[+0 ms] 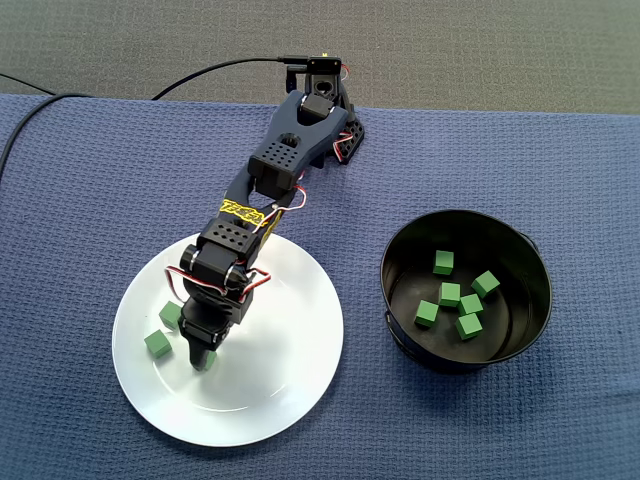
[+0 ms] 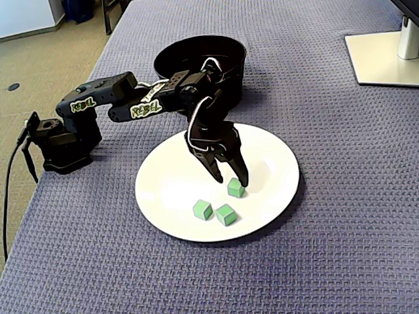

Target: Pick up the items on the white plate and put them in the black container.

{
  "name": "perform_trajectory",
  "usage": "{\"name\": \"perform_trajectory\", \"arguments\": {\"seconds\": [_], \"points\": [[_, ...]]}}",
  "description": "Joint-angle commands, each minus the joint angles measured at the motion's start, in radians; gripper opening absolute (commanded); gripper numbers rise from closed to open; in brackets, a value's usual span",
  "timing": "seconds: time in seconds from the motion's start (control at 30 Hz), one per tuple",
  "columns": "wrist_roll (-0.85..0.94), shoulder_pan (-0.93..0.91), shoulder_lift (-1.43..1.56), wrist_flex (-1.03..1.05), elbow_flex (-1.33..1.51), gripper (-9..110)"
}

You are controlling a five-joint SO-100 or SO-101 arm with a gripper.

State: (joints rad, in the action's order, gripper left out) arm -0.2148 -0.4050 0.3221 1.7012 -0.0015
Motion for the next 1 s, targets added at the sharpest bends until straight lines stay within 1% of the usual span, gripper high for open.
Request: {"name": "perform_trajectory", "arguments": {"seconds": [0.0,0.13,0.33,0.6,0.7,0.8,0.97], "points": [[0.005,-0.026,0.006,0.009,-0.055,9],[0.012,-0.04,-0.002,0.009,-0.055,7],[0.031,-0.054,-0.014,0.006,-0.067,0],[0.035,-0.057,0.087,0.04,-0.067,0],[0.044,-0.057,0.241,0.051,-0.017,0],[0.084,-0.049,0.502,0.015,0.144,0],[0.224,0.02,1.069,-0.198,0.541,0]]}}
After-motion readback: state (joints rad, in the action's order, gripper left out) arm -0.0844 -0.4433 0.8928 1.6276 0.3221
